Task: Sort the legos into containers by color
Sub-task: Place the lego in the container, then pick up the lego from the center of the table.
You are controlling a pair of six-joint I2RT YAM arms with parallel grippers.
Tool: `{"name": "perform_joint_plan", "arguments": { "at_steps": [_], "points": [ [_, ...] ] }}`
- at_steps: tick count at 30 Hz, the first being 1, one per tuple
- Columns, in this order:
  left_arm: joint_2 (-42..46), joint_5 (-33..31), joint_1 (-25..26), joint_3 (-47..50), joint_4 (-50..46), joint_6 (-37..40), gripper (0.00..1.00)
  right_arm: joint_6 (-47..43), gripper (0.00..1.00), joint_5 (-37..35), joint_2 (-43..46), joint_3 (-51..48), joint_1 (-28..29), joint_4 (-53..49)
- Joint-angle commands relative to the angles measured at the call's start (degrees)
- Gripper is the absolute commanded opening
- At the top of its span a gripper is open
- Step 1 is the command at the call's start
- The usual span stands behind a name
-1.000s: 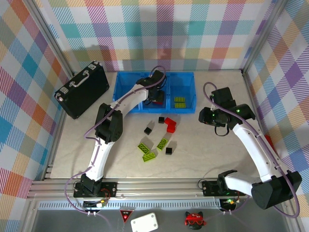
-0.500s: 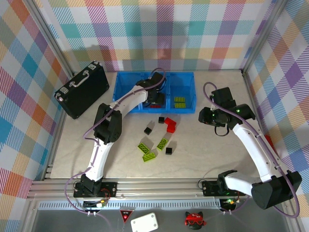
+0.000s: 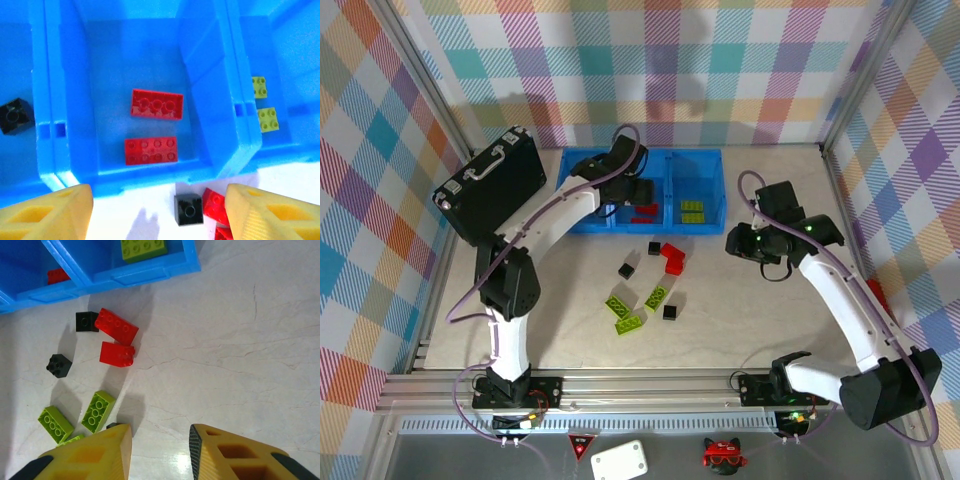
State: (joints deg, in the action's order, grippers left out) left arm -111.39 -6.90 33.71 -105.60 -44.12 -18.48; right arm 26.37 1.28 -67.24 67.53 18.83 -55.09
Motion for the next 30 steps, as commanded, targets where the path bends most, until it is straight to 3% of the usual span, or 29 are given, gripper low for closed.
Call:
{"name": "perform_joint_plan", "arguments": {
  "at_steps": [1,16,24,30],
  "points": [
    [4.01,2.5,0.91,4.89,-0.81,-1.19,0.7,1.48,0.38,2.09,-0.52,-1.51,0.89,0.74],
    [13.3,5.13,8.9,23.37,-0.62,-4.53,0.68,3.54,0.37,3.8,-2.12,-6.12,3.72,2.66],
    [19.87,4.52,7.85,32.4,2.63,-7.38,0.68,0.14,0.41,7.05,-6.81,-6.02,10.52,5.48],
    [25.44,5.62,4.33,38.36,3.1,-8.38,0.69,-11.87,0.5,8.74,-11.64,-5.27,16.14,9.93]
  ]
}}
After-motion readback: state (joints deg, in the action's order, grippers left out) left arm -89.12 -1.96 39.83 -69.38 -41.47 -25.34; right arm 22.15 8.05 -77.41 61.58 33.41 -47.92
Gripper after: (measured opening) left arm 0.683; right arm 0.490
